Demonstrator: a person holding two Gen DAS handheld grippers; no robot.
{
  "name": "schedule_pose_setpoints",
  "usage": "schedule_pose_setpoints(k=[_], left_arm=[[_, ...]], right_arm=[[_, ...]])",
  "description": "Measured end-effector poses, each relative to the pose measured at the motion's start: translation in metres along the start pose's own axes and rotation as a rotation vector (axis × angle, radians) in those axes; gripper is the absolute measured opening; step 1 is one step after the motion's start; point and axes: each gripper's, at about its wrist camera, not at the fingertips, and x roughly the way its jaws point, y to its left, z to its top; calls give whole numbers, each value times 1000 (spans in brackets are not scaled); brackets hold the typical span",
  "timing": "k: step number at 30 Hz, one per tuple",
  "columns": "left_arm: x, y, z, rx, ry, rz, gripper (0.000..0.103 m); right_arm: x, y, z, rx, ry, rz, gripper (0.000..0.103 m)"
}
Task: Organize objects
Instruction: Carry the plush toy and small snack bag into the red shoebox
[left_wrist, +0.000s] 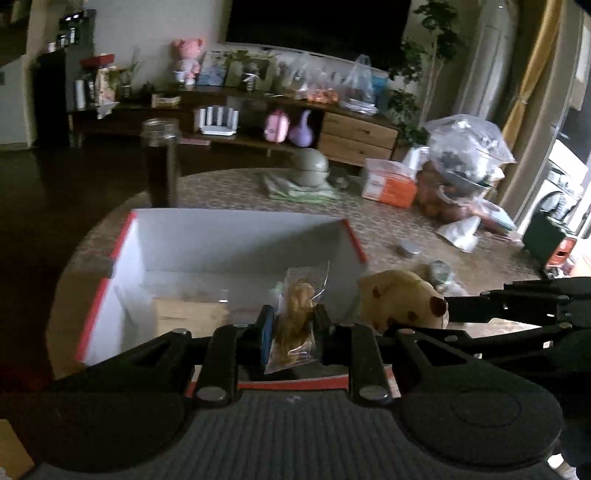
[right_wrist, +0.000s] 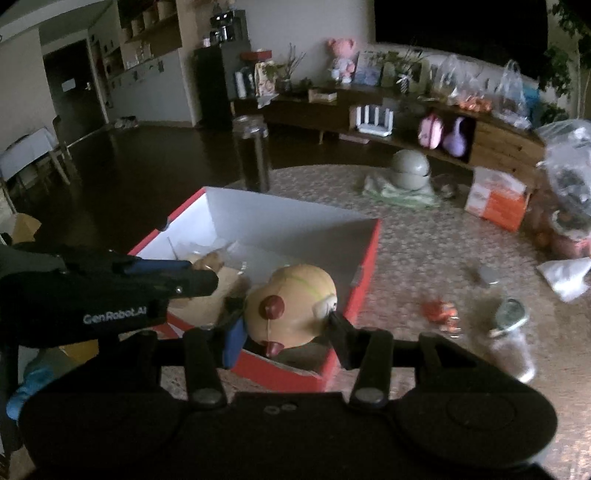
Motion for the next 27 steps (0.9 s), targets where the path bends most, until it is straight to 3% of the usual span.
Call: schedule_pose_setpoints(k=[15,27], left_arm=[[37,59,-3,-1,57,158,21],[79,75,-5,40,139,208,21]], right_arm=[[81,43,12,-61,67,-1,48],[124,48,9,-86,111,-13,49]])
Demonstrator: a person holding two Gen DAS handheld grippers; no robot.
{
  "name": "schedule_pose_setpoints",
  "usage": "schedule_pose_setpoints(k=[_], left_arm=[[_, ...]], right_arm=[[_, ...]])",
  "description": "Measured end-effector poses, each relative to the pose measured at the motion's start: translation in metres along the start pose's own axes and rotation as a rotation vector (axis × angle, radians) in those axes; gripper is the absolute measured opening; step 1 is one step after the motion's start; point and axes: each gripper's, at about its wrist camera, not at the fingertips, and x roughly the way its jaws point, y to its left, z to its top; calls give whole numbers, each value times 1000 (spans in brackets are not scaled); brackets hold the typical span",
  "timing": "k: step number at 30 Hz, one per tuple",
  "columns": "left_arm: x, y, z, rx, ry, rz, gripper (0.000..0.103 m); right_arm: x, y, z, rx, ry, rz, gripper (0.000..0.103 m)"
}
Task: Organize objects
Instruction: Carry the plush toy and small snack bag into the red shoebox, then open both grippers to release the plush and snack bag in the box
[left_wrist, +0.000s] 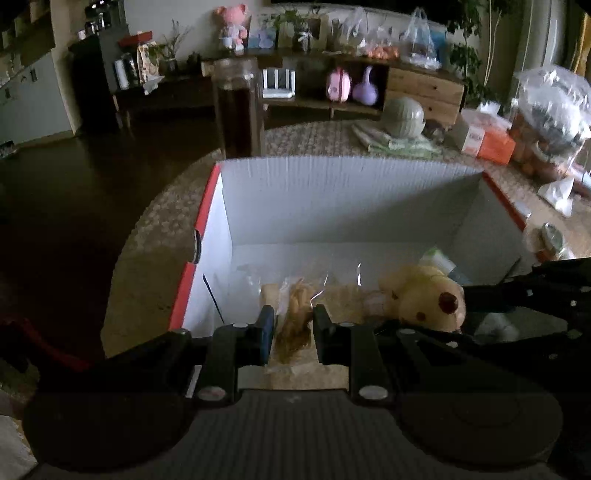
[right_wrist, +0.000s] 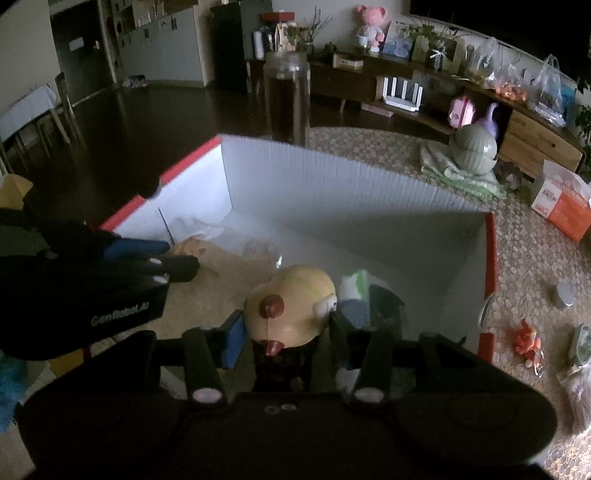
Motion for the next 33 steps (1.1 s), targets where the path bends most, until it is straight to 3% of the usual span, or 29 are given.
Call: schedule_pose_setpoints(k=[12,17,23,26,30,33], left_arm=[[20,0,0,-9,63,27,21],[18,1,0,-6,76,32,22],[13,-1,0,-24,77,34,22],[9,-4,0,-22,72,37,30],[-1,-10,-3,-17,49,27,67],[-10,-17,-3,-4,29,35,69]], right_arm=[[9,-4,-1,17,33,5,52],[-4,-8,-2,36,11,33,65],[-24,-13,-6,36,-24,52,65],[-33,-17,-8,44,-33,57,65],[-43,-19,-11,38,-41,56,65],[-53,-21,-15,32,-50,60,65]])
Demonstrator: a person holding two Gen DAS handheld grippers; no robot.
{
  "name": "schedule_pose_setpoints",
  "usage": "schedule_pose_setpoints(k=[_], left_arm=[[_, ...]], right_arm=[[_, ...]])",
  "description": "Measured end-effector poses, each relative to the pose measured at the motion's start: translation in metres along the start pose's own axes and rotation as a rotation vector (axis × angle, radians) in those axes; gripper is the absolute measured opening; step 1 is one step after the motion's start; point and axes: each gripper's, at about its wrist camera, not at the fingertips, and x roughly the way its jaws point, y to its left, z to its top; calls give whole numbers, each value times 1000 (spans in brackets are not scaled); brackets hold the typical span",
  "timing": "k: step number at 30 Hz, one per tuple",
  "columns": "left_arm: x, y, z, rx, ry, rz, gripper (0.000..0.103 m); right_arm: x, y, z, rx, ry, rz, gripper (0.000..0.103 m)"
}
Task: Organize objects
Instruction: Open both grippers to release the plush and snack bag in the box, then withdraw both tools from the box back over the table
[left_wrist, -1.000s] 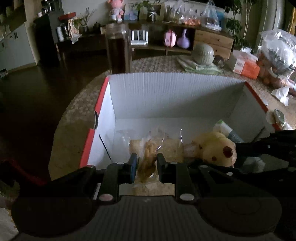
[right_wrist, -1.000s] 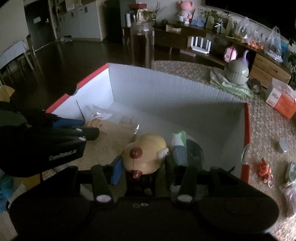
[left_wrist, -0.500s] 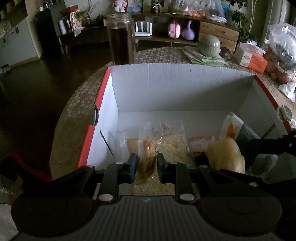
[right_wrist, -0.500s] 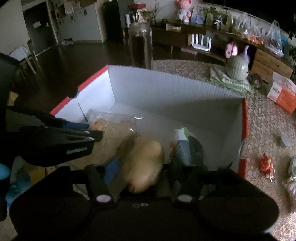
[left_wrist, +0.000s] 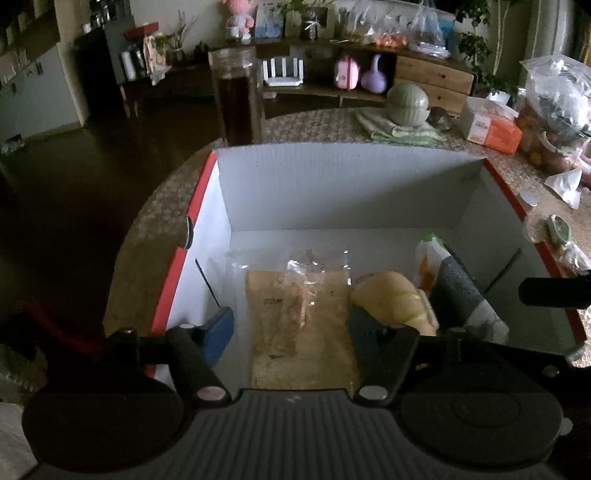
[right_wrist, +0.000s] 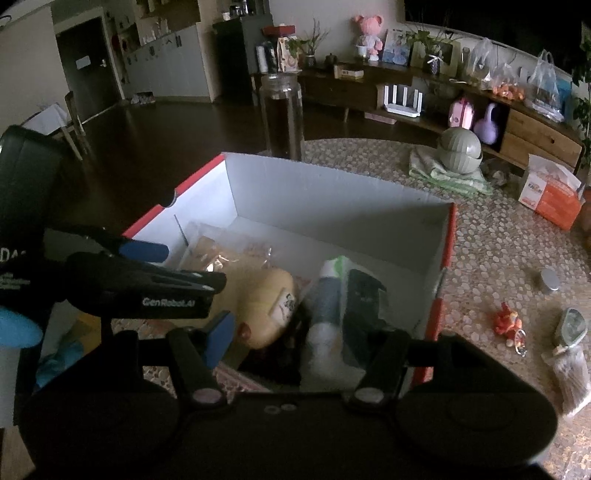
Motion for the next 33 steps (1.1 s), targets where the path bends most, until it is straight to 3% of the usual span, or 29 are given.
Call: schedule_pose_setpoints(k=[18,22,27,33], left_arm=[[-51,-41,-8,12,-72,-67,69],[-59,-45,-12,-25,-76,-105,78],[-69,-60,-14,-33,-82,-116,78],[-84,-85,-20,-38,-105,-170,78]], right_arm=[[-68,-26,-20,34,-97,56,74],[-79,-39,-28,66,-108,71,77],[-92,-55,-42,99,-123,66,80],[-114,-69,-63,108,-152,40,92]])
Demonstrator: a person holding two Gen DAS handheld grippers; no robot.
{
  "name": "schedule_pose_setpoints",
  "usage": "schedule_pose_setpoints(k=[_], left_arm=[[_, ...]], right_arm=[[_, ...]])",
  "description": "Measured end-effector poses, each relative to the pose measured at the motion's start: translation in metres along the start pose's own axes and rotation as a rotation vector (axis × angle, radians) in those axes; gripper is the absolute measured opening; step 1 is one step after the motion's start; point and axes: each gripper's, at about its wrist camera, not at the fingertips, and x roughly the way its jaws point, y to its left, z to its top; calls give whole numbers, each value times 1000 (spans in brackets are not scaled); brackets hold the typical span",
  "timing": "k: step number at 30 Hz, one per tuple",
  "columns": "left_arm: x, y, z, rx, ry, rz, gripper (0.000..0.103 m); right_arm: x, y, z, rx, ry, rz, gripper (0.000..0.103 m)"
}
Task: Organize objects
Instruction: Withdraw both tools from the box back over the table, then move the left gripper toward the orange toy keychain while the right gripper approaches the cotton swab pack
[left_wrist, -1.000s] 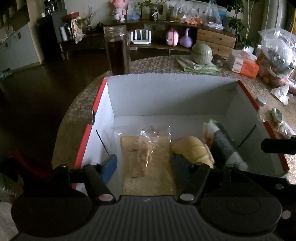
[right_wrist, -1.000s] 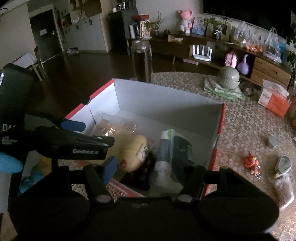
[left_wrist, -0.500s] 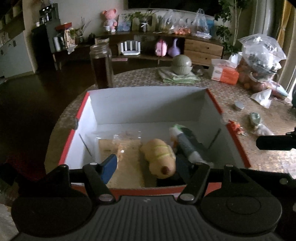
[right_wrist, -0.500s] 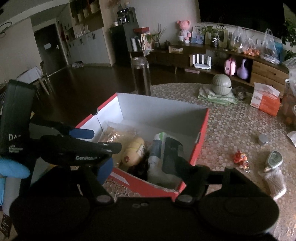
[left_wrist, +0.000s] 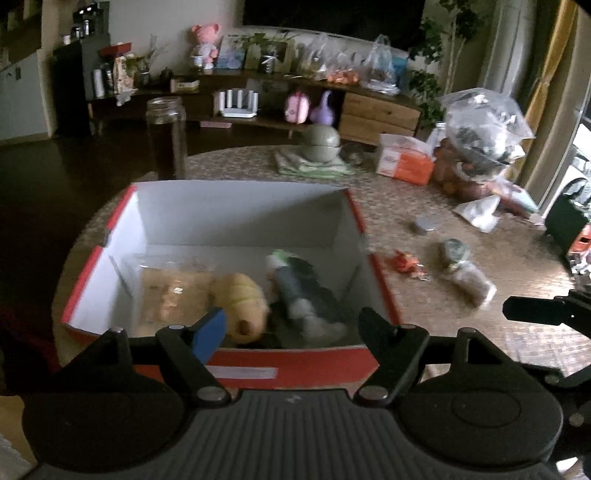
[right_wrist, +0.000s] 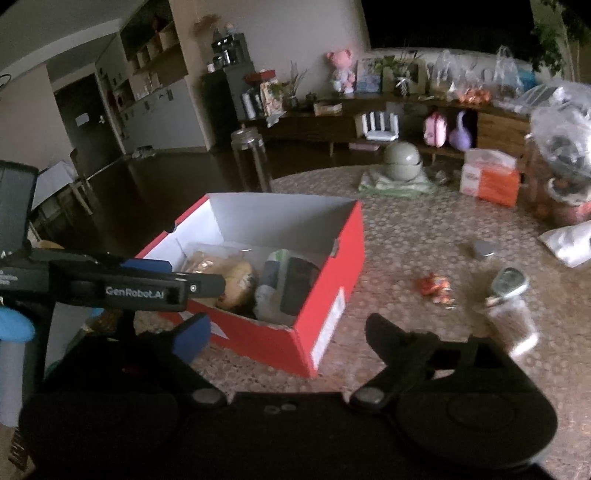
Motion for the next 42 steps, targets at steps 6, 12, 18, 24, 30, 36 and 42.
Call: schedule_pose_setpoints(k=[6,12,18,24,30,36,42], left_arm=[[1,-36,-7,21,5,-51,79],[9,-69,-12,64,11,-88,84],[21,-91,-13,82,20,-112,90],[36,-114,-9,109,17,-130,103],[59,-146,3,160,35,-130,103],[94,-171,20,196,61,-96,103],[137,-184,36,195,124,-63,103]], right_arm=[[-25,-13,-14,-35,-31,-45,98],[-38,-39,-24,-20,-37,-94,100],[-44,-76,-38,54,-37,-139,100],[-42,-107,-57,49,-18,-226,100],[-42,-137,-61,69,-13,-261,100],[-34,-158,-61,52,13,-263,100],[-21,-175,-59,32,34,-273,100]])
